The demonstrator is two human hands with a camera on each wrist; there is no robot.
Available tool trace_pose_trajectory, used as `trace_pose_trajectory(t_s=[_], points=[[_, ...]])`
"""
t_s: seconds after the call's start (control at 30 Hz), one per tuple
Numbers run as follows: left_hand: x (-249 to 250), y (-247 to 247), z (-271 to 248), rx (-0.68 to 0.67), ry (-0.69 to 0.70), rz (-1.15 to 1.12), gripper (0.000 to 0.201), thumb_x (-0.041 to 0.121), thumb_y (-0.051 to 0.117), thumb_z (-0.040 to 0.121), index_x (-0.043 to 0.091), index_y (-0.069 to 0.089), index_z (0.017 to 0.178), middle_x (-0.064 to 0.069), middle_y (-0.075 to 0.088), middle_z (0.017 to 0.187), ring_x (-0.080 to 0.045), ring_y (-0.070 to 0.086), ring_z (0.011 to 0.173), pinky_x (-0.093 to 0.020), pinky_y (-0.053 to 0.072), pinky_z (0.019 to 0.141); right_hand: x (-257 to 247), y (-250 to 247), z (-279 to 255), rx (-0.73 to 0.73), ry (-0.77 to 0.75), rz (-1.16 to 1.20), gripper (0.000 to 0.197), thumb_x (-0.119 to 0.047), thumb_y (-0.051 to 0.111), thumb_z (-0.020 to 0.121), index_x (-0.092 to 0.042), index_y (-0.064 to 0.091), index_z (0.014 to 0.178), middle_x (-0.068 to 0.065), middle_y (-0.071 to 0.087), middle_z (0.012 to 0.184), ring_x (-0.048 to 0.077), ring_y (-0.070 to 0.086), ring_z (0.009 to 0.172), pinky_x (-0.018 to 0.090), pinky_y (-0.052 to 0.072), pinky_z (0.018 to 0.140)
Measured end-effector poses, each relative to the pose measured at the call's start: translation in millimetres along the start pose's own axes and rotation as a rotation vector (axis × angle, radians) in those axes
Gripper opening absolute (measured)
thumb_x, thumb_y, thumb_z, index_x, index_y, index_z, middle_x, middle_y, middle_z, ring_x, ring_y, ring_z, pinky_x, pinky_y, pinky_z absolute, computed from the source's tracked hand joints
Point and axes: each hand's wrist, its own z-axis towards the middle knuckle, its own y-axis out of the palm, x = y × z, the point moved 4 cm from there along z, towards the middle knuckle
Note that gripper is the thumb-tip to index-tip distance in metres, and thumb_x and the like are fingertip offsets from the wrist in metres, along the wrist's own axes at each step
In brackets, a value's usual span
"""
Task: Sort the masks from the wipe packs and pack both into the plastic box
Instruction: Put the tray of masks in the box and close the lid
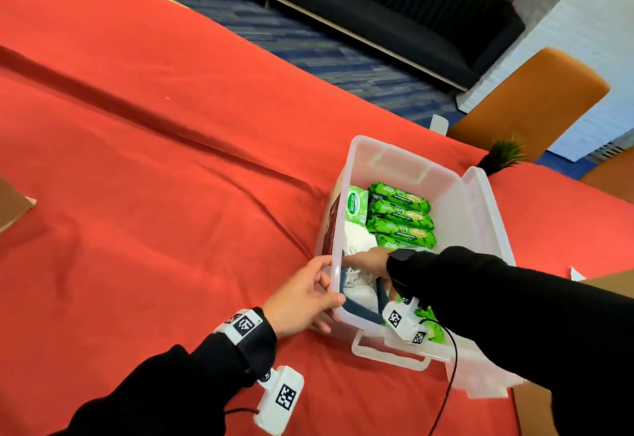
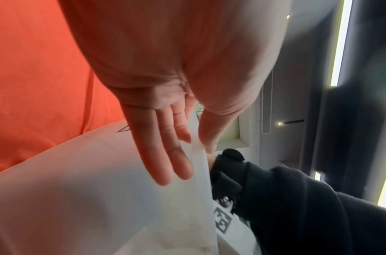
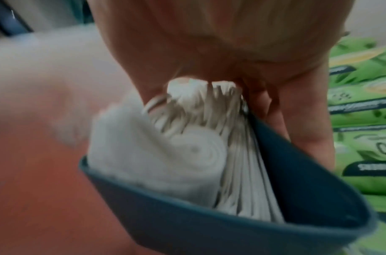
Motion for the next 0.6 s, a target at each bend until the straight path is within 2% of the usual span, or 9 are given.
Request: trace_pose_trajectory(t_s=[0.07,0.1,0.13,0.2,0.27,0.33,0.4,0.53,0.6], points=[[0,-1,0,-0.003,0.009,0.005,0.064,0.016,0.072,0.085,0.031,0.044,0.141,-0.012,0.051,0.1,-0.03,0.07,0.076,-0.043,0.061,0.059,-12,7,0,-0.014,-0.028,-0.038,0.058,-0.043,0.063,0.097,-0.003,0.054,0.138,0.014,0.059,0.132,0.029,0.062,0.12,0.018,0.045,0.069],[0,-1,0,-0.007,0.014,0.008,0.063,0.013,0.071,0.087,0.03,0.044,0.142,-0.013,0.051,0.1,-0.028,0.07,0.075,-0.043,0.061,0.059,-15,8,1,-0.037,-0.046,-0.036,0.053,-0.041,0.063,0.098,-0.006,0.056,0.136,0.014,0.06,0.133,0.029,0.062,0.121,0.014,0.043,0.059],[0,-2,0,-0.011,0.015,0.012,0.062,0.011,0.071,0.089,0.03,0.044,0.142,-0.013,0.051,0.1,-0.027,0.07,0.075,-0.044,0.061,0.06,-14,5,1,-0.073,-0.039,-0.058,0.052,-0.047,0.064,0.095,-0.01,0.058,0.132,0.014,0.061,0.131,0.029,0.065,0.114,0.015,0.044,0.058],[0,-2,0,-0.017,0.012,0.017,0.061,0.008,0.07,0.091,0.028,0.043,0.142,-0.011,0.05,0.1,-0.026,0.07,0.074,-0.045,0.059,0.061,-3,-9,-1,-0.164,-0.009,-0.101,0.075,-0.067,0.075,0.077,-0.013,0.059,0.126,0.012,0.062,0.124,0.03,0.069,0.098,0.033,0.059,0.074],[1,-3,0,-0.02,0.009,0.028,0.062,0.007,0.07,0.092,0.028,0.042,0.142,-0.009,0.051,0.099,-0.024,0.07,0.072,-0.044,0.058,0.061,14,-26,6,-0.237,-0.017,-0.149,0.087,-0.063,0.09,0.059,-0.005,0.064,0.119,0.012,0.07,0.11,0.028,0.072,0.088,0.048,0.062,0.079],[1,-4,0,-0.018,0.01,0.033,0.064,0.006,0.071,0.091,0.028,0.041,0.143,-0.009,0.052,0.098,-0.023,0.07,0.071,-0.041,0.058,0.058,25,-31,6,-0.335,-0.079,-0.318,0.068,-0.049,0.098,0.054,-0.002,0.07,0.095,0.009,0.073,0.086,0.019,0.07,0.069,0.043,0.064,0.076],[1,-5,1,-0.018,0.007,0.037,0.065,0.006,0.073,0.09,0.027,0.041,0.142,-0.009,0.052,0.098,-0.025,0.07,0.072,-0.039,0.057,0.055,32,-23,3,-0.371,-0.108,-0.505,0.053,-0.046,0.099,0.049,-0.009,0.074,0.077,0.006,0.072,0.074,0.014,0.066,0.057,0.038,0.064,0.073],[1,-6,2,-0.011,-0.005,0.033,0.071,0.016,0.077,0.084,0.028,0.04,0.143,-0.012,0.051,0.1,-0.029,0.071,0.073,-0.033,0.056,0.049,26,-10,10,-0.258,-0.174,-0.72,0.062,-0.059,0.094,0.052,-0.007,0.078,0.083,0.004,0.069,0.066,0.017,0.065,0.056,0.028,0.061,0.056],[-1,-7,3,-0.006,-0.009,0.035,0.075,0.02,0.078,0.081,0.027,0.039,0.145,-0.015,0.05,0.102,-0.03,0.071,0.073,-0.033,0.056,0.049,19,-4,11,-0.185,-0.231,-0.889,0.058,-0.066,0.087,0.061,-0.01,0.072,0.07,-0.002,0.061,0.051,0.015,0.056,0.049,0.019,0.046,0.045]])
